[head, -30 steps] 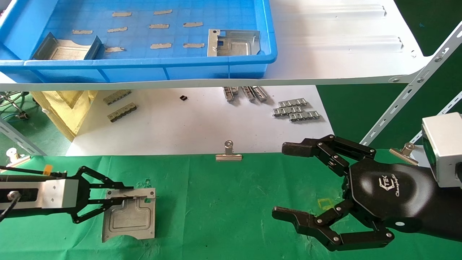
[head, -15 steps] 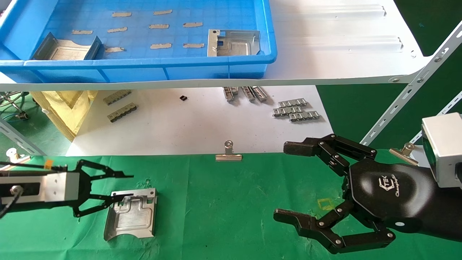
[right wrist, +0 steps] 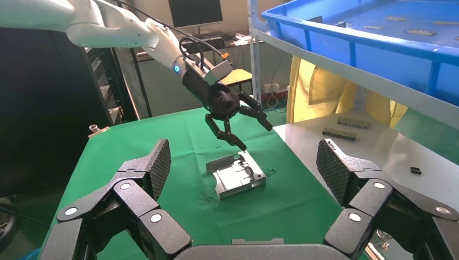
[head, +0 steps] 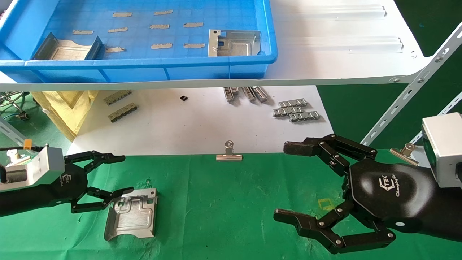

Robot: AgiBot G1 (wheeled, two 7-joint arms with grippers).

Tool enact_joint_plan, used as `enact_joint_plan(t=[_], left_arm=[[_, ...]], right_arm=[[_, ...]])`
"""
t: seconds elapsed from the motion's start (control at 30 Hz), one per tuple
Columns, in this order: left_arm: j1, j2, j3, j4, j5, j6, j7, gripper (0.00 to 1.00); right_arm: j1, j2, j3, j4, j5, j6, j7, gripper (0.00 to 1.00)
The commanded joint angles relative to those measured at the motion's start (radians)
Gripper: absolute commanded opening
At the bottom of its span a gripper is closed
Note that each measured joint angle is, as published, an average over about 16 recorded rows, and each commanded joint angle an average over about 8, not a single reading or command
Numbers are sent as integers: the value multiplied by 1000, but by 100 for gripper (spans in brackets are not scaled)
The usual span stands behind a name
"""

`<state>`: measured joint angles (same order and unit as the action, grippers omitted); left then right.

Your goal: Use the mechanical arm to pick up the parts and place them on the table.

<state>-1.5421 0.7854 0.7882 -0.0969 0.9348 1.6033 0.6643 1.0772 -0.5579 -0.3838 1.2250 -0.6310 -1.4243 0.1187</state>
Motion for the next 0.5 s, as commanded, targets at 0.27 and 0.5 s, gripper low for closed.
enact_joint_plan(t=[0.27,0.5], left_arm=[[12,-5,-13,-34,-4,-3,-15,100],[62,-24,-68,-159,-28,-14,-108,100]], right_arm=[[0,0,0,0,0,0,0,100],[0,0,0,0,0,0,0,100]])
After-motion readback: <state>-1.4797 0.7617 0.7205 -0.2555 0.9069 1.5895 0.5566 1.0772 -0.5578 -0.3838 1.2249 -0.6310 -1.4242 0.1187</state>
